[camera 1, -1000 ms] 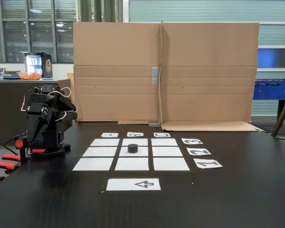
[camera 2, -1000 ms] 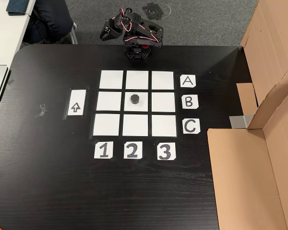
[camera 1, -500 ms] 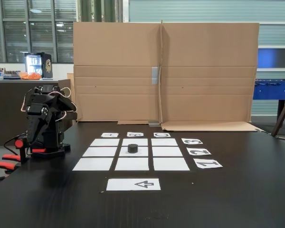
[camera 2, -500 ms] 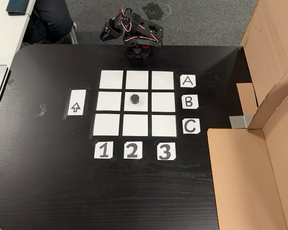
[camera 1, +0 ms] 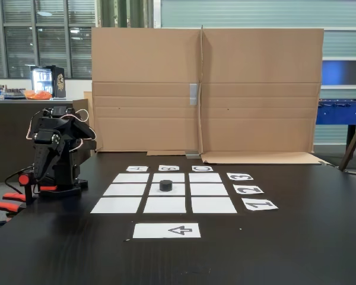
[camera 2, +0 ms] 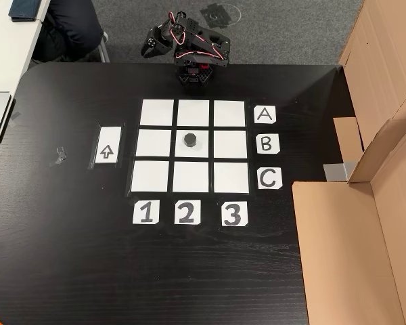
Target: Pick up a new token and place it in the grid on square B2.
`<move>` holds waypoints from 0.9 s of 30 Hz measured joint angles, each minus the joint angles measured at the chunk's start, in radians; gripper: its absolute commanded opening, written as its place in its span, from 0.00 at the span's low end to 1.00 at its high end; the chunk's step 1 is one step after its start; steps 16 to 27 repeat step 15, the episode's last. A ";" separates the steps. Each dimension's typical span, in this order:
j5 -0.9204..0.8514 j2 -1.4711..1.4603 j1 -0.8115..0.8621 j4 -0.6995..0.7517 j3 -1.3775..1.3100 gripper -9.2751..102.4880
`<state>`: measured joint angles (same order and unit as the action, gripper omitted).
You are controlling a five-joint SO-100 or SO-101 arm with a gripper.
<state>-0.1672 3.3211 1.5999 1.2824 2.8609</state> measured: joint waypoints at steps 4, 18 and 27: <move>0.000 0.000 0.000 0.000 0.000 0.09; 0.000 0.000 -0.005 0.000 0.000 0.14; 0.000 0.000 -0.005 0.000 0.000 0.14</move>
